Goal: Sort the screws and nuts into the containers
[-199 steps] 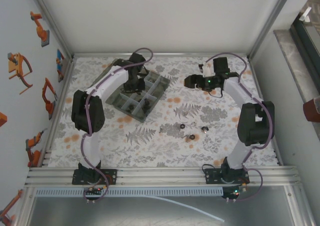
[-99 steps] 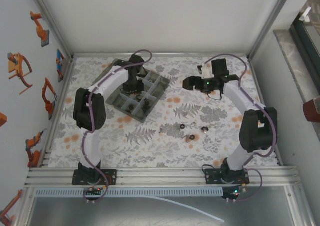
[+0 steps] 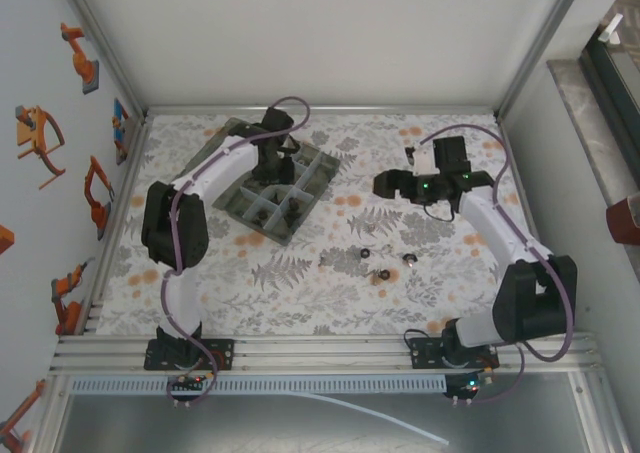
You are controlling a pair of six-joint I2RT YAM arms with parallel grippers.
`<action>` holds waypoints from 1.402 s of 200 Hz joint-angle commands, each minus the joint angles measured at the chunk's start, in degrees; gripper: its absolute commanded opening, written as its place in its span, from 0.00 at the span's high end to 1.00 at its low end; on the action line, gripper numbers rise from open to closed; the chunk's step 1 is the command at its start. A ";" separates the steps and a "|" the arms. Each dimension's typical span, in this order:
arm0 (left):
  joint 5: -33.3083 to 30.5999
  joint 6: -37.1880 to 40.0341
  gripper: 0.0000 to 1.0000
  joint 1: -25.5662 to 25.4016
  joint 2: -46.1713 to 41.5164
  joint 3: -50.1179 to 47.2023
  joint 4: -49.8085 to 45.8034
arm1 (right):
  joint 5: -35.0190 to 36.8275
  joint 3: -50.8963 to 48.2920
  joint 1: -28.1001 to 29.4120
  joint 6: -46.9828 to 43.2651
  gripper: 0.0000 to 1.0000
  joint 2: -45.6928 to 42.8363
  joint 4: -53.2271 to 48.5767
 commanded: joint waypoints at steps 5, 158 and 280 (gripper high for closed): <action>0.03 4.64 0.57 -6.03 -3.10 -0.51 3.15 | 1.15 -3.82 0.26 -2.21 0.04 -5.30 -1.03; 5.80 -5.71 0.54 -26.15 2.05 -10.41 17.26 | 10.34 -37.24 0.63 8.11 0.04 -32.49 11.57; 6.93 -5.37 0.62 -29.53 13.43 -1.03 8.11 | 10.27 -41.38 0.61 7.02 0.02 -44.14 11.31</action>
